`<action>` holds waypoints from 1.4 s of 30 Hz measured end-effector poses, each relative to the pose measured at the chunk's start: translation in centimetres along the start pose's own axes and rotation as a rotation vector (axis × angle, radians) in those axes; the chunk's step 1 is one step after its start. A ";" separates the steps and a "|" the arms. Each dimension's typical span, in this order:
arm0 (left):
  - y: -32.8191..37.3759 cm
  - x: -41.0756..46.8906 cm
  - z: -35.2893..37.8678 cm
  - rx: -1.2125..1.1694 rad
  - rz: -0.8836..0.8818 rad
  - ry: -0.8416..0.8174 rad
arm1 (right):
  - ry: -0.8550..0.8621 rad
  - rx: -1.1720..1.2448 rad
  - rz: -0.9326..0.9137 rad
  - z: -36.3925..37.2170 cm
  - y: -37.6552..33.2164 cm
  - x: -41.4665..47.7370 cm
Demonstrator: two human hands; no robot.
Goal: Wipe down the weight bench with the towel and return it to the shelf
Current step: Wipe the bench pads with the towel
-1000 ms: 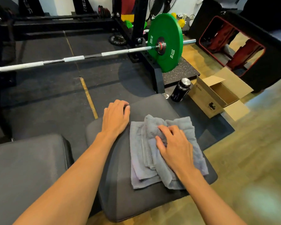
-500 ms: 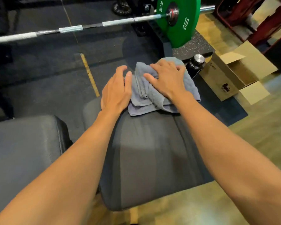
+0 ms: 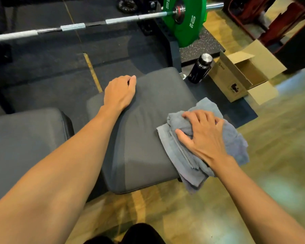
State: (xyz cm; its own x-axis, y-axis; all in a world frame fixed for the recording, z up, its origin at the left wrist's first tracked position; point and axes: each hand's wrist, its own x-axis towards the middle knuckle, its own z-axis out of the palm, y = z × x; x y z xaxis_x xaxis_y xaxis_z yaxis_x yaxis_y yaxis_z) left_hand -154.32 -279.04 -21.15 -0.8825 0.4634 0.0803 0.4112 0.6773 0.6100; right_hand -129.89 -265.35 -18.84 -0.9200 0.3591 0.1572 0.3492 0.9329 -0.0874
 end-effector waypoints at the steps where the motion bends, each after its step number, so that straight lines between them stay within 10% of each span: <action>1: -0.2 0.1 0.1 -0.015 0.009 0.005 | 0.003 -0.060 -0.004 0.4 -0.5 0.9; 14: -1.2 1.5 0.9 -0.092 -0.014 0.078 | 0.093 -0.004 -0.165 6.1 -8.4 22.7; 29: -3.7 -4.9 -2.6 0.214 -0.088 0.011 | 0.068 -0.033 -0.129 0.9 -7.2 -3.2; 42: -5.3 -4.1 -1.8 -0.166 -0.076 0.156 | 0.228 0.019 -0.146 7.0 -14.9 17.8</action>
State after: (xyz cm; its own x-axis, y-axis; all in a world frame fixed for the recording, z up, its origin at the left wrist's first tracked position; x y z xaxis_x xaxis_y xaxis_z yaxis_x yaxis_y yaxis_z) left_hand -153.31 -285.57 -23.29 -0.9394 0.3120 0.1421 0.3103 0.5977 0.7392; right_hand -152.71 -273.00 -21.64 -0.8955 0.2196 0.3872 0.2108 0.9753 -0.0658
